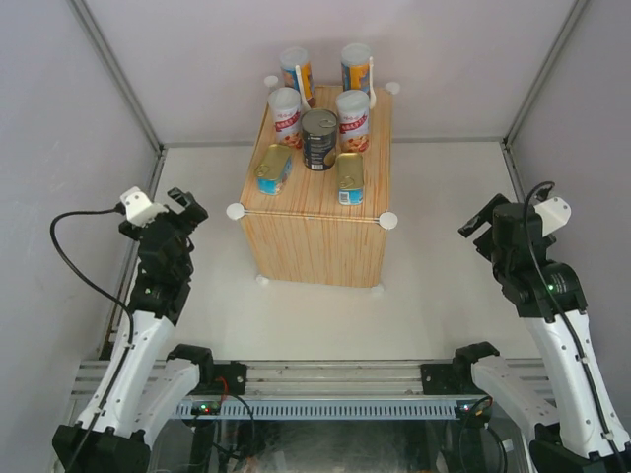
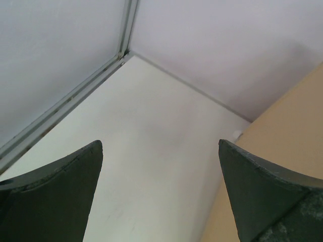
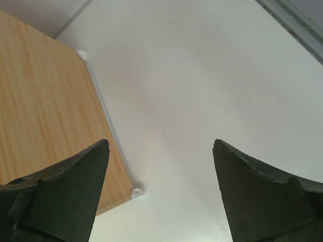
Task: Place and organize the canned foods onto the counter
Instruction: Reset both arms
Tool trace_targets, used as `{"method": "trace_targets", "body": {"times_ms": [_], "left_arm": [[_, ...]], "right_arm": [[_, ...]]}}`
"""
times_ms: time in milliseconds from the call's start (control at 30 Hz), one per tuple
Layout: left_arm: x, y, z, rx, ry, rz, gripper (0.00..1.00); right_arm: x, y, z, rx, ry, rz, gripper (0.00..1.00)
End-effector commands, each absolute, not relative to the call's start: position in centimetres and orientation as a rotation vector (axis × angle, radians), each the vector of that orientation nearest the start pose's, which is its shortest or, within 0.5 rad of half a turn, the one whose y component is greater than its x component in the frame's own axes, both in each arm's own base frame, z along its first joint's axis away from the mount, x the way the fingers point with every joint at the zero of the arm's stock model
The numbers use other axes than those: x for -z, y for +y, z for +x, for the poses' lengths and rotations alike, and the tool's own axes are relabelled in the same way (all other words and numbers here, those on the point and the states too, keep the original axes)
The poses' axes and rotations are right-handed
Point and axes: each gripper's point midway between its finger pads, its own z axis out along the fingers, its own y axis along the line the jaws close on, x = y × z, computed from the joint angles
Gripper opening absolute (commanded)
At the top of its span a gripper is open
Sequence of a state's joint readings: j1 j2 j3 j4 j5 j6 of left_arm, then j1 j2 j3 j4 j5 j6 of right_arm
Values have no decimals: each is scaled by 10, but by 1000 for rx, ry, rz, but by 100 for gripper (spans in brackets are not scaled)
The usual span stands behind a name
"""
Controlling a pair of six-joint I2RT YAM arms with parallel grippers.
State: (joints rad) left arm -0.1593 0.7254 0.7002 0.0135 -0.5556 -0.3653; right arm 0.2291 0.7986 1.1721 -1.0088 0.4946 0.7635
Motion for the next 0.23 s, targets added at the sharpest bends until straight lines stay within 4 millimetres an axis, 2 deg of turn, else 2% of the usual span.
{"method": "trace_targets", "body": {"times_ms": [0,100,200], "left_arm": [[-302,44,305,-32,1392,-676,100],[-294,45,304,-34,1395,-694,100],[-289,46,303,-39,1404,-696,100]], "right_arm": [[-279,-23,217,48,1919,816,83],[-279,-26,214,67,1916,799,79],[-280,-30,212,84,1898,782,83]]}}
